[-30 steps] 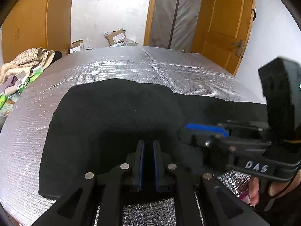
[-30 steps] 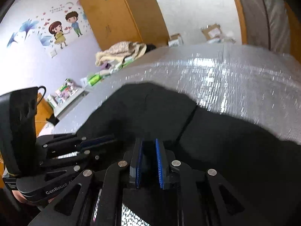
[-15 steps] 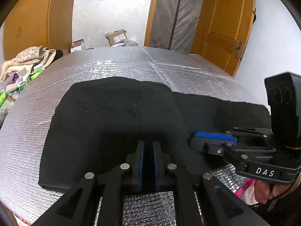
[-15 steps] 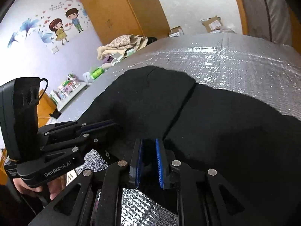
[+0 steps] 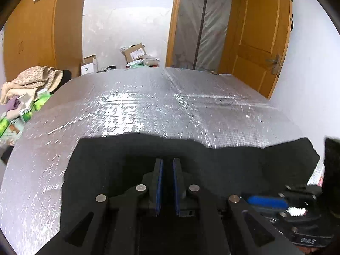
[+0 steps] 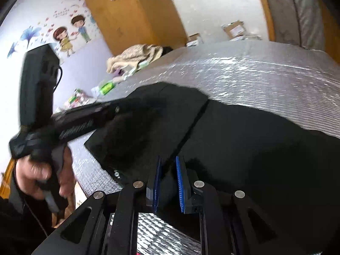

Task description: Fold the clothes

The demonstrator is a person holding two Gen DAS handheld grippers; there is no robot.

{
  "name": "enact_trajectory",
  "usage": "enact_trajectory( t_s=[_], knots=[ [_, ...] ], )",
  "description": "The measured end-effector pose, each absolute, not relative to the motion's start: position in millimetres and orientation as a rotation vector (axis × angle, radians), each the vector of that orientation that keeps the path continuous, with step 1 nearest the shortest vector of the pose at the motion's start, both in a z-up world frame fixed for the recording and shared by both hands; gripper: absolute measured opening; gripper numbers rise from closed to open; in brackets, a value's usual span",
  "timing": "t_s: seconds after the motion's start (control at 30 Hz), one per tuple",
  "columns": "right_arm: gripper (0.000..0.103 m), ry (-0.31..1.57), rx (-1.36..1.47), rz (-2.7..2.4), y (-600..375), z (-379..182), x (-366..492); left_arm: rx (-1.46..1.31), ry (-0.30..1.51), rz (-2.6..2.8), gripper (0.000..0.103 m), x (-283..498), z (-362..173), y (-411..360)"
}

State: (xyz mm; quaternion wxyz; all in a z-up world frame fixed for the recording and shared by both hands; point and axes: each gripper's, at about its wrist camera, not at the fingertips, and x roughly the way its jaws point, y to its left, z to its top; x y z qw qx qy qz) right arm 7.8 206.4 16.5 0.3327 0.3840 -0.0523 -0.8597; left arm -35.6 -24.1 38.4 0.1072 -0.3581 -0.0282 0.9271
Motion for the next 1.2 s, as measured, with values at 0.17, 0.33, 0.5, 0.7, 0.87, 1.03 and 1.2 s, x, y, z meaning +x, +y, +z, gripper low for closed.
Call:
enact_trajectory(
  t_s=[0.17,0.33,0.5,0.7,0.87,1.03,1.2],
  knots=[
    [0.016,-0.246,1.013,-2.363,247.5,15.8,5.5,-1.177,-0.028,2.654,0.008,-63.4,13.9,-12.8],
    [0.016,-0.339,1.088,-2.418,278.4,-0.8,-2.3,-1.142,-0.059,2.654,0.008,-49.3,14.2,-19.0],
    [0.017,-0.361,1.048,-2.453,285.9,3.2,-5.7,-1.044,-0.126,2.633,0.008,-15.7,18.7,-20.6],
    [0.018,-0.406,1.048,-2.466,300.7,-2.5,-10.5,-1.039,-0.058,2.606,0.008,-6.9,1.0,-6.9],
    [0.018,-0.63,1.049,-2.596,359.3,-3.5,-11.7,-1.04,-0.084,2.603,0.009,-6.9,-0.3,-9.3],
    [0.023,-0.808,1.017,-2.684,401.9,1.9,-9.9,-1.053,-0.059,2.637,0.009,-4.6,3.2,-3.8],
    [0.024,-0.699,1.011,-2.479,359.4,6.7,-23.9,-1.051,-0.028,2.641,0.009,-5.0,8.8,7.8]
  ],
)
